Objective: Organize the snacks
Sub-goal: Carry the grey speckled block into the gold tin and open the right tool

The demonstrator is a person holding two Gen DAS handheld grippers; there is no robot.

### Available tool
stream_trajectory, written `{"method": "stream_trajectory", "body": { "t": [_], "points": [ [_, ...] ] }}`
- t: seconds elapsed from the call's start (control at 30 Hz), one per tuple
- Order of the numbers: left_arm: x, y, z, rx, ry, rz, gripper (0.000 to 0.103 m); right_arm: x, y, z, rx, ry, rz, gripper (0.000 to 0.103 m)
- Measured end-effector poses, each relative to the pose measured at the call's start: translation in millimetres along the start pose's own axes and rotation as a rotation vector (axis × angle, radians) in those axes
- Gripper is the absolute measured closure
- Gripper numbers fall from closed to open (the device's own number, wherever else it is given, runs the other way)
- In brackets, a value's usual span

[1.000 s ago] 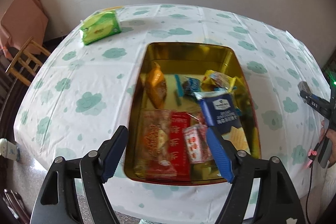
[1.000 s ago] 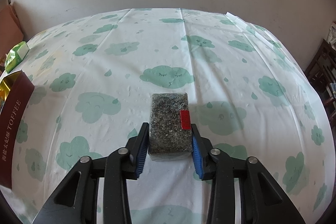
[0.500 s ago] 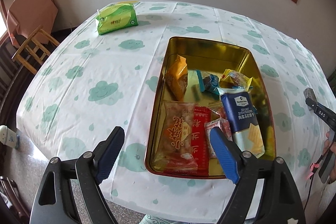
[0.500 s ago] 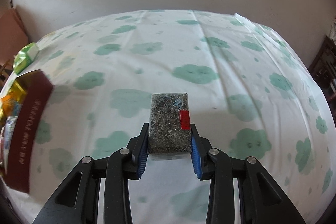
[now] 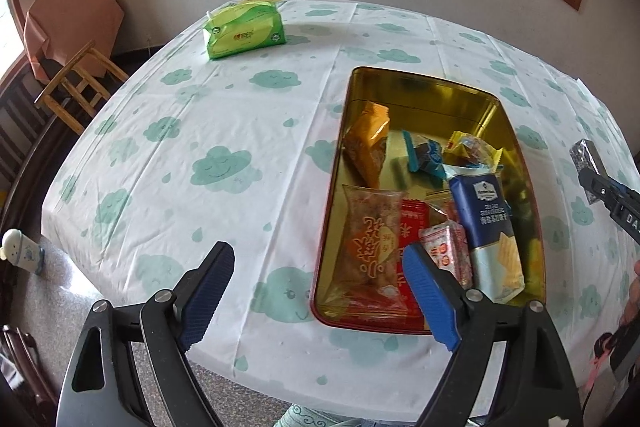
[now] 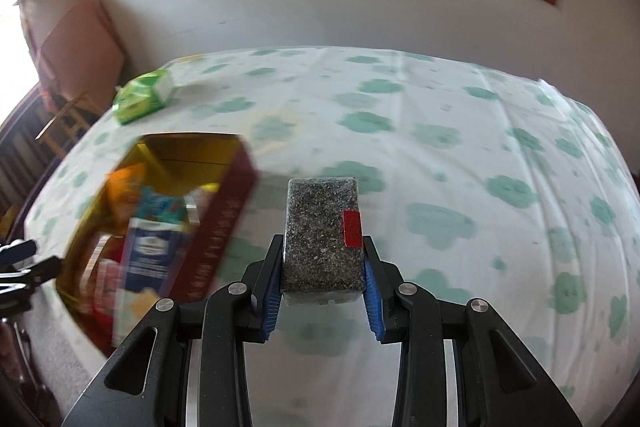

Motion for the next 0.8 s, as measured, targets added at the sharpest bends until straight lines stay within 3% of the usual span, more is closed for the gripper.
{"method": "stream_trajectory", "body": {
  "t": [0.23, 0.8],
  "points": [
    [-1, -1, 12, 0.005, -0.022, 0.003, 0.018, 2, -6, 58, 0.079, -0.067, 0.001, 0.067],
    [-5, -1, 50, 0.035, -0.103, 0.011, 0.017, -17, 10, 127, 0.158, -0.134, 0.068, 0.067]
  ]
}}
Point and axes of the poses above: each gripper's, at about its wrist camera, not at the fingertips, and y roughly the way its jaws point, z to its left, x to its top, the point moved 10 cm from there along y, roughly the way its jaws point, and after that the axes turned 6 degrees about z, right-handed, at the moved point
